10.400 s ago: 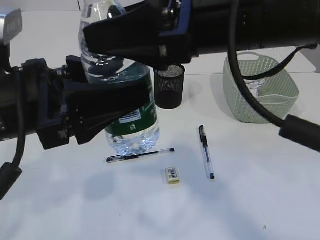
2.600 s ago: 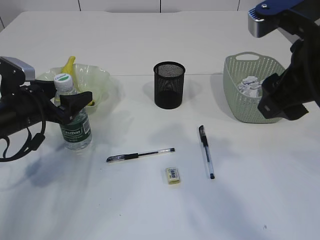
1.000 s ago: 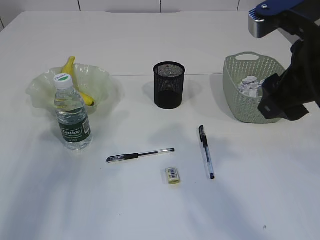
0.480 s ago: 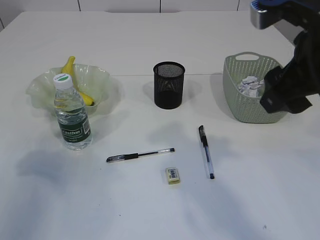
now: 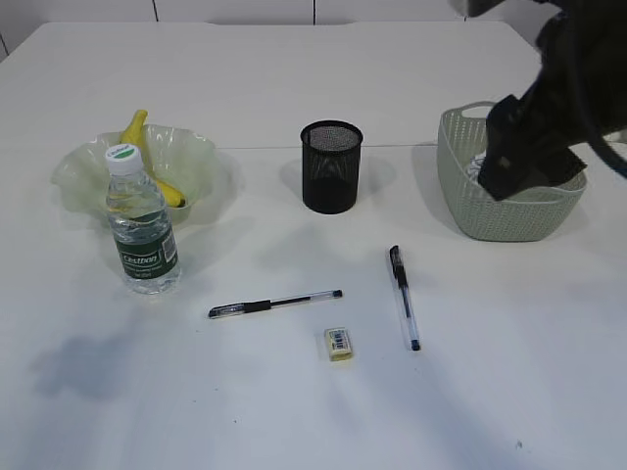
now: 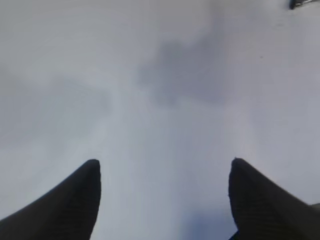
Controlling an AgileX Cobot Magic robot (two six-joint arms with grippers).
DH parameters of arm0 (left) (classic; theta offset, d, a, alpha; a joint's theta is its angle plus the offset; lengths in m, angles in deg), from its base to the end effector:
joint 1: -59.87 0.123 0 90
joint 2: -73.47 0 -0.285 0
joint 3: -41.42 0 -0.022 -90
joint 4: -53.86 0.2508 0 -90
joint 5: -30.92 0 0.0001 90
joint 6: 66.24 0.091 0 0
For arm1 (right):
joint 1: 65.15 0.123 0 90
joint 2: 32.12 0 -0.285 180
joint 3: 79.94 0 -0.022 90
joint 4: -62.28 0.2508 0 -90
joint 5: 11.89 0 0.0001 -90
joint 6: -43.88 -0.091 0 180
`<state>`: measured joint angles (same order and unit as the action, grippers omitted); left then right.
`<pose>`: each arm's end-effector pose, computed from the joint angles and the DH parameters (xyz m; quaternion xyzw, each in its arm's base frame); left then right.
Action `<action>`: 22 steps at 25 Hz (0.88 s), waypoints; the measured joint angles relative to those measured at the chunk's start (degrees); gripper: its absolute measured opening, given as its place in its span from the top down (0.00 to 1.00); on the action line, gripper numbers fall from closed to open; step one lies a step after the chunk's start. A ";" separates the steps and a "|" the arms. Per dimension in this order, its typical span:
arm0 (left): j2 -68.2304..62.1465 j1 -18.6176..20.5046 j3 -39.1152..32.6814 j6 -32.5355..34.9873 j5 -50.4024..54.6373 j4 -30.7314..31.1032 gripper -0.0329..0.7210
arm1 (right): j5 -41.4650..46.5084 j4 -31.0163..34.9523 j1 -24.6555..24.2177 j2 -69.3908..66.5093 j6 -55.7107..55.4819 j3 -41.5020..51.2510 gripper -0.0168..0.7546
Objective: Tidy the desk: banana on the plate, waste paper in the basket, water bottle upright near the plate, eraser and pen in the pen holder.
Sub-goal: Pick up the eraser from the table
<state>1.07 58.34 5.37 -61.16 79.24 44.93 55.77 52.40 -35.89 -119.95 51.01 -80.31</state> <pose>0.1944 -0.0158 0.2533 0.0174 0.9772 -0.0611 0.2027 0.2487 0.1227 0.3595 -0.3179 0.9196 -0.0421 0.2269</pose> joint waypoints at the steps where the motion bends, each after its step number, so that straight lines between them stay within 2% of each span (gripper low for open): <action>1: 0.49 0.00 0.00 0.47 0.44 -0.57 0.22 | 0.40 1.07 0.00 -1.27 0.98 -1.10 0.27; 6: 4.67 0.00 0.00 1.11 1.06 -1.40 0.22 | 2.65 4.31 0.37 -8.07 4.20 -6.44 0.27; 12: 8.65 0.00 0.00 1.11 3.24 -1.40 0.22 | 2.87 4.58 4.59 -15.40 8.35 -11.54 0.27; 18: 9.06 0.00 0.00 1.23 5.49 -1.40 0.22 | 2.87 5.38 8.61 -22.22 13.53 -13.04 0.28; 22: 9.06 0.00 0.00 1.23 5.62 -1.40 0.23 | 2.77 6.82 9.43 -25.79 16.86 -13.13 0.28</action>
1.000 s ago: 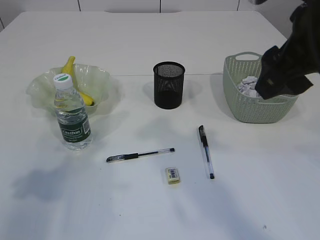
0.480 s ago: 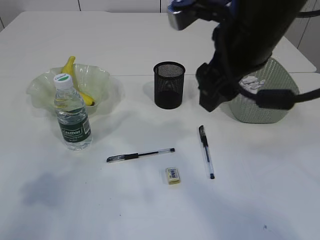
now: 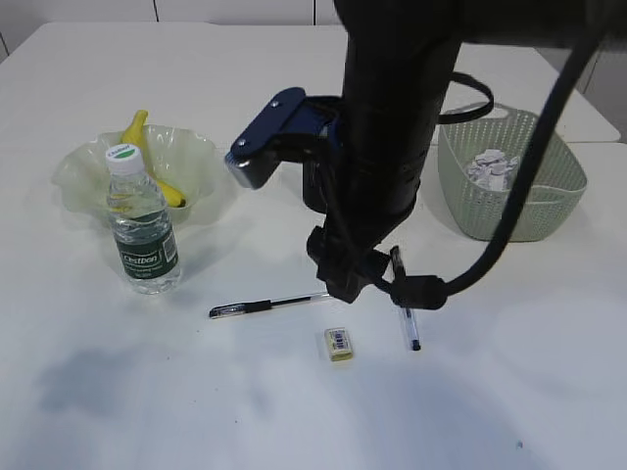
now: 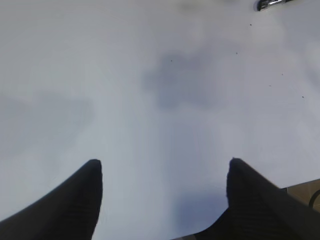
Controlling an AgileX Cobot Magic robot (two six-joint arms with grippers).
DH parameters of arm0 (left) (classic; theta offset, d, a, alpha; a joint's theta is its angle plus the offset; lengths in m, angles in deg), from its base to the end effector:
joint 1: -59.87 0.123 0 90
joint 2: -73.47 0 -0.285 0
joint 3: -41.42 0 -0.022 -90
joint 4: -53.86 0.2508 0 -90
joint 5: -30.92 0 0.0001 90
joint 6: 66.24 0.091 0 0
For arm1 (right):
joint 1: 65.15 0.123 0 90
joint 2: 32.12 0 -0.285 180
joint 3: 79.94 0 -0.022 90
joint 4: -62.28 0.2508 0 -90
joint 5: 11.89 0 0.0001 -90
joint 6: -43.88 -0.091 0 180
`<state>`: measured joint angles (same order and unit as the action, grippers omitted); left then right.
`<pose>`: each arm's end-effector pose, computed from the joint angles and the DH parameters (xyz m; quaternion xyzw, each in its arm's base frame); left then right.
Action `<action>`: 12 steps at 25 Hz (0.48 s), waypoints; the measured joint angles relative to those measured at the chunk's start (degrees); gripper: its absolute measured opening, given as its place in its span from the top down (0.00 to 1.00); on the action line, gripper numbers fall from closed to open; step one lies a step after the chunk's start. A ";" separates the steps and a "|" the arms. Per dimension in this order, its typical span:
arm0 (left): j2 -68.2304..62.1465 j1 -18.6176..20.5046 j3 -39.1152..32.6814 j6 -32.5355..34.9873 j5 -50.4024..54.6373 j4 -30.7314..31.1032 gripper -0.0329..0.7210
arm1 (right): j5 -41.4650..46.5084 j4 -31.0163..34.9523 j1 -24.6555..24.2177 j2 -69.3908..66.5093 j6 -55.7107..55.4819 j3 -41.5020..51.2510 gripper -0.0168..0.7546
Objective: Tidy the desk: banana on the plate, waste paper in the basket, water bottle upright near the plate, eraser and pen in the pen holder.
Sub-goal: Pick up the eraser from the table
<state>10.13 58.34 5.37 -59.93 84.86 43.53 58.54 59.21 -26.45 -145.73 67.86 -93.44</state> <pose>0.1637 -0.0176 0.2783 0.0316 0.9692 -0.0734 0.2330 0.2993 0.2339 0.2721 -0.5240 0.8473 -0.0151 0.0851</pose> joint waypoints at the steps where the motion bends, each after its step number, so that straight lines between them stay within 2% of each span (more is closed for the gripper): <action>1: 0.00 0.00 0.00 0.00 0.00 0.00 0.23 | 0.00 0.11 0.00 -0.79 0.83 0.00 0.28; 9: 0.00 0.00 0.00 0.00 0.00 0.00 0.25 | -1.09 2.08 0.00 -5.06 7.23 0.00 0.28; 12: 0.00 0.00 0.00 0.00 0.12 0.00 0.26 | -2.76 3.06 0.00 -6.34 4.24 0.00 0.28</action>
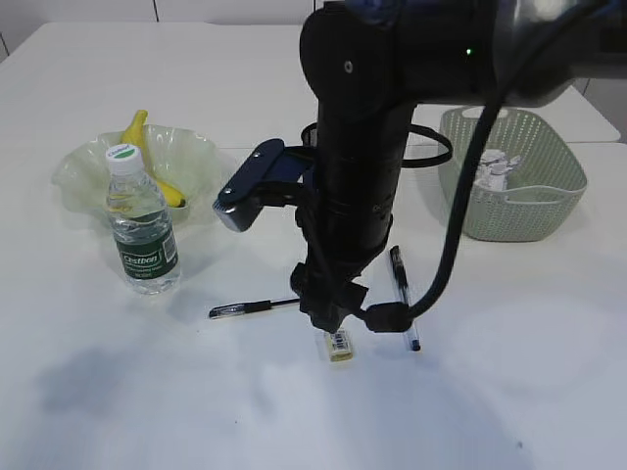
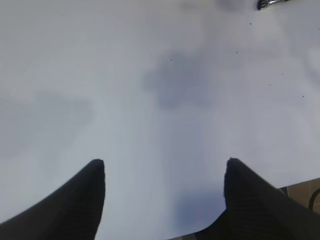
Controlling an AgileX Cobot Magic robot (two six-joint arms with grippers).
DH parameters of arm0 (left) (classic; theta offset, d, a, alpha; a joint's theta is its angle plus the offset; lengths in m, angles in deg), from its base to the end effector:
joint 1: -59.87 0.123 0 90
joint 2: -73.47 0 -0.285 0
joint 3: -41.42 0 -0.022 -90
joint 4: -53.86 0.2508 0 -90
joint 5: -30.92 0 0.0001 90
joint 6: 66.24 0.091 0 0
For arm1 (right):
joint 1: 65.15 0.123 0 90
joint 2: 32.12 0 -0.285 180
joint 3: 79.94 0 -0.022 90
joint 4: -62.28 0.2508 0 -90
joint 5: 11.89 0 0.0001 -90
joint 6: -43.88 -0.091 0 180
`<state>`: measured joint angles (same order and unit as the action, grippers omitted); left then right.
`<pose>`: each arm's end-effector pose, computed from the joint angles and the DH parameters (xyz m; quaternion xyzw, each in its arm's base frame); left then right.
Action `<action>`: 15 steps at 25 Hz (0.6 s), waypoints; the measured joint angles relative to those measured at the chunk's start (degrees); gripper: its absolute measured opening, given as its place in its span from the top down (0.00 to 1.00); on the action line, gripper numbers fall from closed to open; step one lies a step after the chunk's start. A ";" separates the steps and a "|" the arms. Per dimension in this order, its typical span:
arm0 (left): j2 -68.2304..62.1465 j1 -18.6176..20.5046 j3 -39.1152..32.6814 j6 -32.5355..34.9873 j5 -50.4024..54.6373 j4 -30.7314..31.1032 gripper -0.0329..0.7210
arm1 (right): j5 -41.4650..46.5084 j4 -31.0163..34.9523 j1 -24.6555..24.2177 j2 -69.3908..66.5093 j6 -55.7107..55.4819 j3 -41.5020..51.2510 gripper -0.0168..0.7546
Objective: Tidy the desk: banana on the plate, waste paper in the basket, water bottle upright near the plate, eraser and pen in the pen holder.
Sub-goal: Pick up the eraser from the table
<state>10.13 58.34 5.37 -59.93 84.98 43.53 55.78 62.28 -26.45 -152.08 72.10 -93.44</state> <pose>0.1635 -0.0176 0.2782 0.0317 0.9694 -0.0735 0.2320 0.3108 0.2490 0.2294 -0.5506 0.8332 0.0047 0.0510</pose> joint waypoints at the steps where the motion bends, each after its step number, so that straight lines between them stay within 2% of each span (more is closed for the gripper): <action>1: 0.00 0.00 0.00 0.00 0.00 0.00 0.26 | -0.35 0.00 0.00 -0.14 -2.95 0.00 0.28; 9: 0.00 0.00 0.00 0.00 0.26 -0.21 0.27 | -0.90 1.24 0.00 -3.78 -25.01 0.00 0.28; 15: 0.00 0.00 0.00 0.00 0.26 -0.87 0.27 | -1.95 0.00 0.00 -8.23 -32.76 0.00 0.28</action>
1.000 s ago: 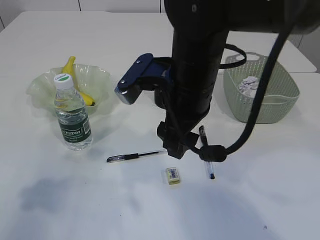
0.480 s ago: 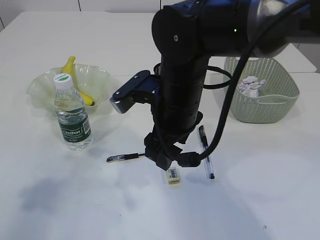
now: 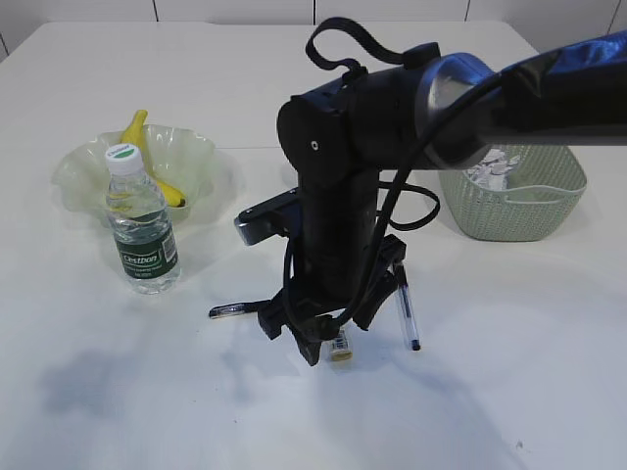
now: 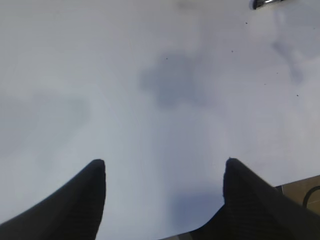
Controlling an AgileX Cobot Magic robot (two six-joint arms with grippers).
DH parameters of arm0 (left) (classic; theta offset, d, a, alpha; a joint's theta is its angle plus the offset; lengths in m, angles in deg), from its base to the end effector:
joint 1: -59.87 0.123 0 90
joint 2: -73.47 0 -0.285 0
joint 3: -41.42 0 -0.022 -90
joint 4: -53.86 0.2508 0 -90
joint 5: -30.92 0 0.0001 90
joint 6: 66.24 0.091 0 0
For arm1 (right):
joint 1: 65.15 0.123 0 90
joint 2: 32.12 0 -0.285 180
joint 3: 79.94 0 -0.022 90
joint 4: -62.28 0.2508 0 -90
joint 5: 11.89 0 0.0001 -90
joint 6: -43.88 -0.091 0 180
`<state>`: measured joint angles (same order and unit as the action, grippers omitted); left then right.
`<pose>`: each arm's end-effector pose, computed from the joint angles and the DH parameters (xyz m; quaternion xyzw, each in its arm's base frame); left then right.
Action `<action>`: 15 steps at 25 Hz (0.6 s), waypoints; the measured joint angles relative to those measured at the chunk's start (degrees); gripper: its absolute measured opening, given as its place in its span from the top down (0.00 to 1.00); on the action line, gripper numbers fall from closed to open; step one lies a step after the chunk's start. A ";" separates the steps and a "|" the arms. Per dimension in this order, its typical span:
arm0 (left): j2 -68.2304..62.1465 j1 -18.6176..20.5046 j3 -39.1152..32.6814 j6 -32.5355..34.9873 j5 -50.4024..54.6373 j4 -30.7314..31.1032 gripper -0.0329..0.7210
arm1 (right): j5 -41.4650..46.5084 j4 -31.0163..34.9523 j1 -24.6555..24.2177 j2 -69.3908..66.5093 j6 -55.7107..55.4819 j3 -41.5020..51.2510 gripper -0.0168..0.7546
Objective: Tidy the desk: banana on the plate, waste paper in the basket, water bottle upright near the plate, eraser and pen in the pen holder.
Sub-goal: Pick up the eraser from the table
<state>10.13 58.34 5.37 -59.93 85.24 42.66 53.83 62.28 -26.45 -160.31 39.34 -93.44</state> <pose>0.1632 -0.0187 0.2782 0.0289 0.9694 -0.0806 0.2299 0.3219 0.2579 0.1712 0.2937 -0.9559 0.0013 0.0033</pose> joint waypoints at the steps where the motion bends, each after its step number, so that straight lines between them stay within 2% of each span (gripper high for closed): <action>1: 0.00 0.00 0.00 0.00 0.00 -0.04 0.27 | -0.89 0.00 0.00 -0.27 -1.11 0.00 0.28; 8: 0.00 0.00 0.00 0.00 0.12 -0.27 0.27 | -3.99 0.00 -1.79 -1.04 -6.26 0.00 0.30; 15: 0.00 0.00 0.00 0.00 0.12 -0.40 0.27 | -4.74 5.71 -5.82 -1.46 -6.79 0.00 0.32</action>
<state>10.13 58.34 5.37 -59.93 85.36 42.26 49.09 67.99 -32.27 -161.77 32.55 -93.44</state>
